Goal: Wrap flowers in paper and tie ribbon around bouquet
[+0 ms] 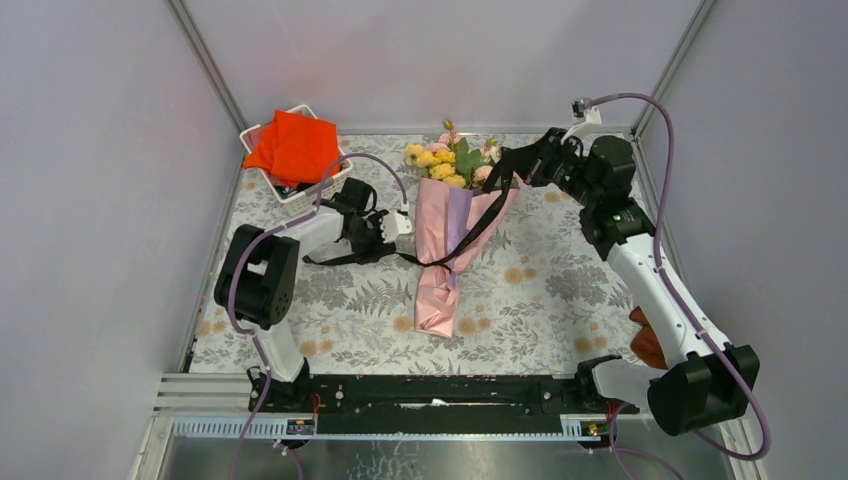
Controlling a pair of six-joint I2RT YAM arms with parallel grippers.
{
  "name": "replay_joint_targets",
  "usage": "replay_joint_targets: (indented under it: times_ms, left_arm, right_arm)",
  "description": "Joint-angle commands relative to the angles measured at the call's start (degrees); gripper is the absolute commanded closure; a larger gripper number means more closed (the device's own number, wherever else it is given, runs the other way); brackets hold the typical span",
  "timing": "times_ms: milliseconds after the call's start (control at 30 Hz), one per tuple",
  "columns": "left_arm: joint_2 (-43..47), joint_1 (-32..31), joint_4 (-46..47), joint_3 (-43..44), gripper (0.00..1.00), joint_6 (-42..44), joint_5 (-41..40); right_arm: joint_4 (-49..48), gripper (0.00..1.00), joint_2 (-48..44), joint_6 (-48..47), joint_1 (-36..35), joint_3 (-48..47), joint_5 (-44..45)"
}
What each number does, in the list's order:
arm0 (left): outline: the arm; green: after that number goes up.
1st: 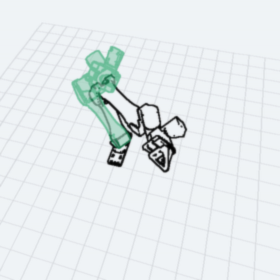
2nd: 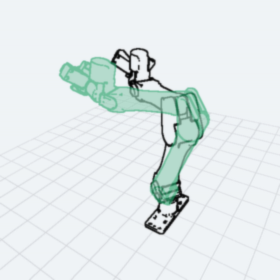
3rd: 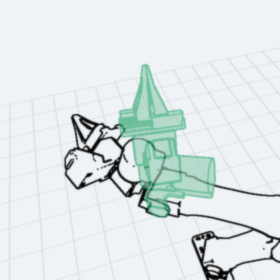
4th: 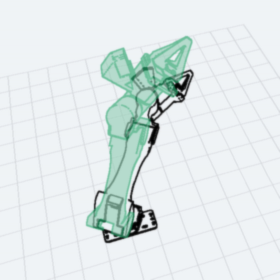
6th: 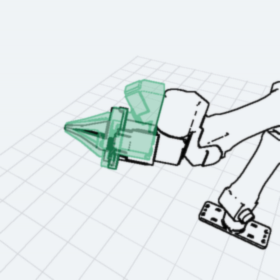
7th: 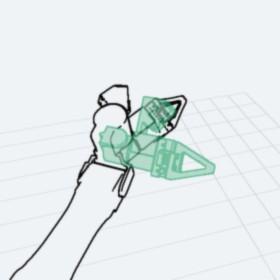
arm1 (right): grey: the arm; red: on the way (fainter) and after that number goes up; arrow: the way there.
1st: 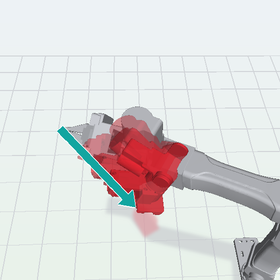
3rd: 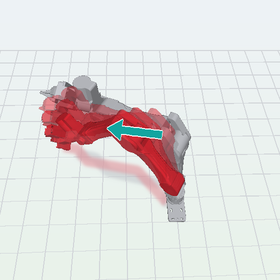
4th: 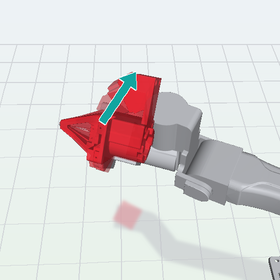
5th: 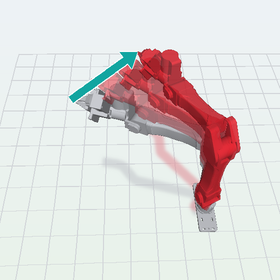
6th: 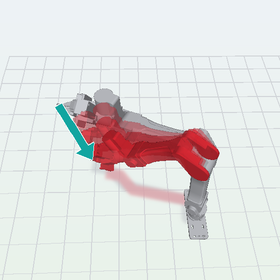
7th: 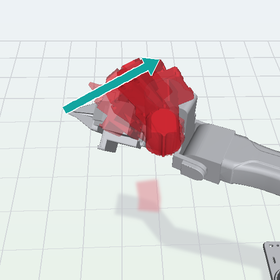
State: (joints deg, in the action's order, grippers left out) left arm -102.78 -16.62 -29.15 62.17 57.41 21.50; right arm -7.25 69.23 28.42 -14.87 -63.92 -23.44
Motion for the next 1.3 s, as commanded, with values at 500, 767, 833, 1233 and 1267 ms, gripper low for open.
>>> replay_joint_targets:
  times_ms: [500,767,833,1233,1267]
  left_arm:
    - [-3.4,8.7,9.3,-9.8,1.00,-11.2,-17.9]
    - [-2.4,11.6,7.8,-10.3,1.00,-11.1,-18.1]
    - [-1.9,12.3,8.0,-10.7,1.00,-10.7,-18.5]
    - [4.3,12.5,0.3,-10.3,1.00,-12.1,-10.6]
    - [6.8,11.0,-1.8,-9.4,1.00,-12.8,-8.6]
  right_arm:
    - [6.3,1.00,-14.1,2.8,32.1,22.9,3.4]
    - [4.7,1.00,-11.5,3.8,35.1,22.9,3.2]
    - [4.7,1.00,-11.4,4.1,36.3,22.6,3.3]
    - [1.6,1.00,-9.1,6.6,38.7,23.6,-2.5]
    - [3.0,1.00,-8.4,5.6,35.6,23.0,-2.1]
